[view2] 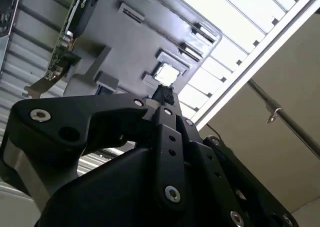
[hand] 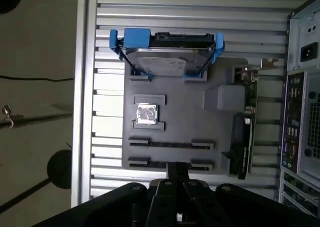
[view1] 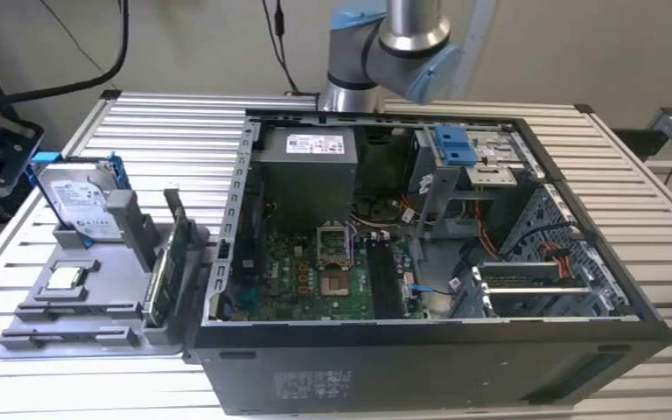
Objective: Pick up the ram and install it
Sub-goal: 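Reach for the ram, then pick up the ram and move it above insertion slot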
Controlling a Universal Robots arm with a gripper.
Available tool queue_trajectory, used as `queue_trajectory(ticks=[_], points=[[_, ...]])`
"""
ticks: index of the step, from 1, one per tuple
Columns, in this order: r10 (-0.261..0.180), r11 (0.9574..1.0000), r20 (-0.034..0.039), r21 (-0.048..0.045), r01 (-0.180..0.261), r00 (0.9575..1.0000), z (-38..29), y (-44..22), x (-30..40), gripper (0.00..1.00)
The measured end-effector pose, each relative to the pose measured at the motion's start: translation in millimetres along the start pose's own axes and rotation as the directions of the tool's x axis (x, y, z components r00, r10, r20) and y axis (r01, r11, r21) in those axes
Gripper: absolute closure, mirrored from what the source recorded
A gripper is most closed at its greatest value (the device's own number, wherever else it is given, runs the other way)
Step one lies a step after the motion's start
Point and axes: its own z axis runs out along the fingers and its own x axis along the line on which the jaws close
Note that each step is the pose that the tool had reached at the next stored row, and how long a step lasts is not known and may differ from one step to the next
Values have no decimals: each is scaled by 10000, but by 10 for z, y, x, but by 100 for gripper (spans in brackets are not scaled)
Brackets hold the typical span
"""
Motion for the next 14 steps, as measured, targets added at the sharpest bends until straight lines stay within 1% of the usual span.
queue_trajectory(ticks=[4,8,10,14], points=[[0,10000,-5,-1,0,10000,-2,-160,-22,89],[1,10000,-16,0,-1,10000,-6,-289,-72,89],[-1,10000,-19,0,1,10000,-5,-320,-84,89],[1,10000,-27,-1,-1,10000,-4,-321,-84,89]])
